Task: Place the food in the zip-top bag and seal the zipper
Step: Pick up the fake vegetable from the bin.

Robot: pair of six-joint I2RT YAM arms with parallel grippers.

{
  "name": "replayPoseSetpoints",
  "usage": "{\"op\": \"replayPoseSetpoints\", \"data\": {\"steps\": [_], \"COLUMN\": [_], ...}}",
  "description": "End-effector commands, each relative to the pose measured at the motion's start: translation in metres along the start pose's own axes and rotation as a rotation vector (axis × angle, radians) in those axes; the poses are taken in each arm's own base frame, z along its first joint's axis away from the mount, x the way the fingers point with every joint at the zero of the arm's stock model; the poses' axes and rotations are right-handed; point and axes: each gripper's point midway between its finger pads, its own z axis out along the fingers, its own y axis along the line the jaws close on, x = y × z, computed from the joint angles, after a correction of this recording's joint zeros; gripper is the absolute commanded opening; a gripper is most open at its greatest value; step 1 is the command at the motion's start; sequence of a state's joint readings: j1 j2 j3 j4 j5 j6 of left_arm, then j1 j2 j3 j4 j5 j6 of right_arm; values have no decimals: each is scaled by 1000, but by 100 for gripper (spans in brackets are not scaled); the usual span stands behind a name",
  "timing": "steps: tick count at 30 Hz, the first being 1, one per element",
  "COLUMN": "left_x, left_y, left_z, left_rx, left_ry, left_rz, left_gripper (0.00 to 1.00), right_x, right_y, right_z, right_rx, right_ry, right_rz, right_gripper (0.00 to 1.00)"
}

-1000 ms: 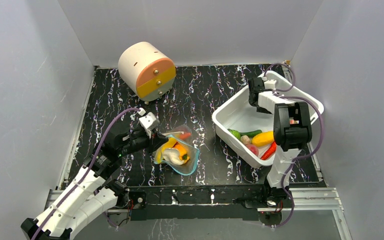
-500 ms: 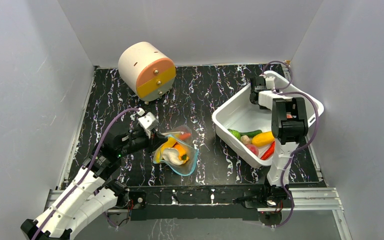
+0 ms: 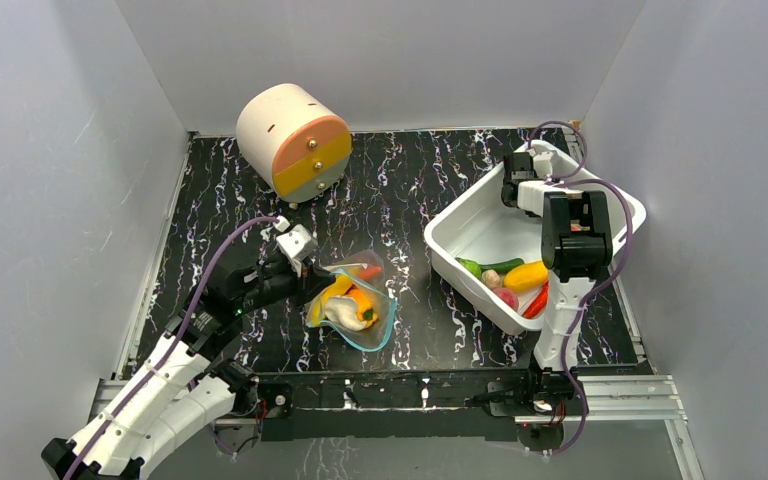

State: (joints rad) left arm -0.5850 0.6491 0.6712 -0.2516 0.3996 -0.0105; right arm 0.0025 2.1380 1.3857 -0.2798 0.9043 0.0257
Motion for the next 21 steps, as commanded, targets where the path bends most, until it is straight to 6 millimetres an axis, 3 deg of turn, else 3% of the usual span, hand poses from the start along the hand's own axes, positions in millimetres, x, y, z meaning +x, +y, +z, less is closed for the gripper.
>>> {"op": "replayPoseSetpoints", "data": {"steps": [1,9,15,21], "left_x": [-3,-2,-1,0], "left_y": [0,1,1,2], "left_z": [-1,0,1,2], "left_rx": [-4,-5,-5,-8], "left_ry": [-12,-9,-3,1], "left_rz": [15,14,14,12], "left_gripper": [0,0,0,0], "right_x": [-2,-12,-33,-59], "right_y": [6,6,1,-4], "right_z": [4,-1,-18,-49], "right_rx": [3,-31,-105,-179], "right_ry": [-3,-13,-42,-92], "right_rz": [-50,-37,20,94], "right_gripper": [23,0,0,0]}}
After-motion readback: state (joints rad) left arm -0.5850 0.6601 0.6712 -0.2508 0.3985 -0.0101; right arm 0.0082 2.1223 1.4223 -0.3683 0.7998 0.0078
